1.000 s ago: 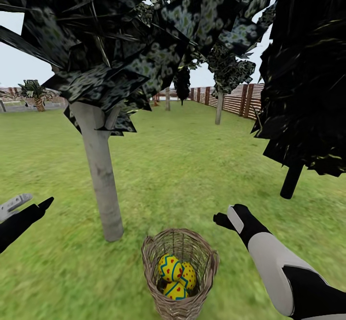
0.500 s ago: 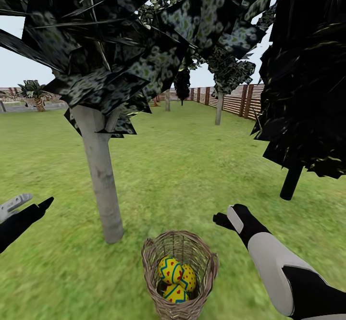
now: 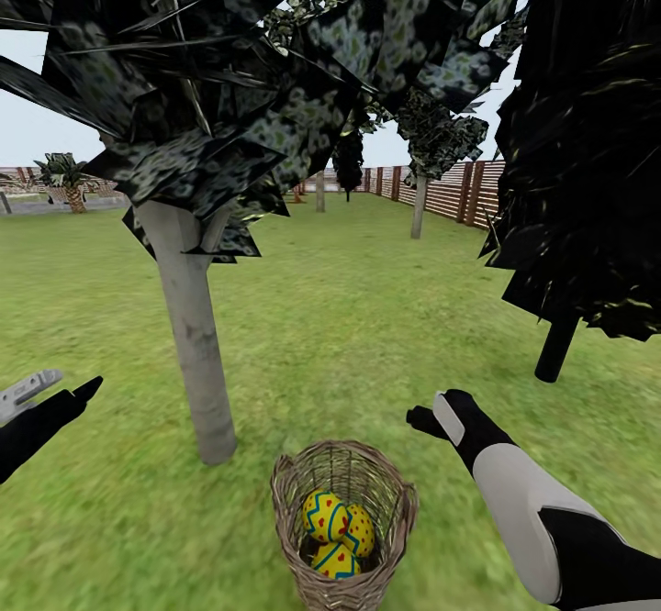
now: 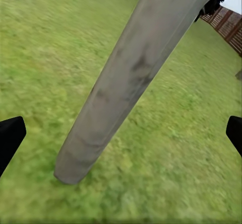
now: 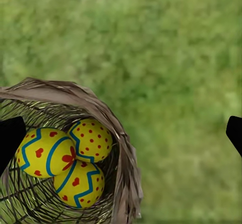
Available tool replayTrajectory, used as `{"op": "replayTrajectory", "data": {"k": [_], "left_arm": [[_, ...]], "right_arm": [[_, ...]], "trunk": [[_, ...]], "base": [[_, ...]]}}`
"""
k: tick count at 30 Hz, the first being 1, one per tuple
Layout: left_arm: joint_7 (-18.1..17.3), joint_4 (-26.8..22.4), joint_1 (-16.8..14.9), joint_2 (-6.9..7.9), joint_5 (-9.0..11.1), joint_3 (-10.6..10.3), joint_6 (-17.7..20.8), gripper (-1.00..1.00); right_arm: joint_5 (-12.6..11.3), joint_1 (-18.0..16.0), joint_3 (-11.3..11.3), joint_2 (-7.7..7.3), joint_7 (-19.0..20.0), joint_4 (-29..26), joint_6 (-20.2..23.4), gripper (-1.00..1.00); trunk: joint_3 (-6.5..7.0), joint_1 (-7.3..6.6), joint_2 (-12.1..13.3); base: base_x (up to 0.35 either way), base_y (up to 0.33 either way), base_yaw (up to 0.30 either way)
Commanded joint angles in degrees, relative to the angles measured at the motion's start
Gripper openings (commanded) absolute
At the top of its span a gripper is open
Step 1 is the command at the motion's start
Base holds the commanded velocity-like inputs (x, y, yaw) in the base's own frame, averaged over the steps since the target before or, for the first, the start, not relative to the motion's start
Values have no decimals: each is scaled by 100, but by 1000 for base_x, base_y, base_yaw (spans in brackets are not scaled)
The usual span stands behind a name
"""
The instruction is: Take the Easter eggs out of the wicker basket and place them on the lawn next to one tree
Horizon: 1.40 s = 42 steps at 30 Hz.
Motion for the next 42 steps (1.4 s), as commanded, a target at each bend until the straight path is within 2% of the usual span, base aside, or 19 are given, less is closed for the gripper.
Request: {"op": "replayTrajectory", "data": {"k": [1, 11, 35, 42], "left_arm": [[49, -8, -3, 1, 61, 1, 24, 100], [43, -4, -3, 1, 61, 1, 26, 100], [41, -4, -3, 1, 61, 1, 26, 100], [41, -4, -3, 1, 61, 1, 26, 100]], "right_arm": [[-61, -2, -12, 3, -49, -11, 13, 100], [-61, -2, -5, 4, -42, -15, 13, 100], [-61, -2, 7, 7, -40, -12, 13, 100], [-61, -2, 7, 8, -40, -12, 10, 100]], "trunk": [[-6, -1, -3], [-6, -1, -3], [-6, -1, -3], [-6, -1, -3]], "base": [[0, 0, 0], [0, 34, 39], [0, 8, 269], [0, 3, 130]]}}
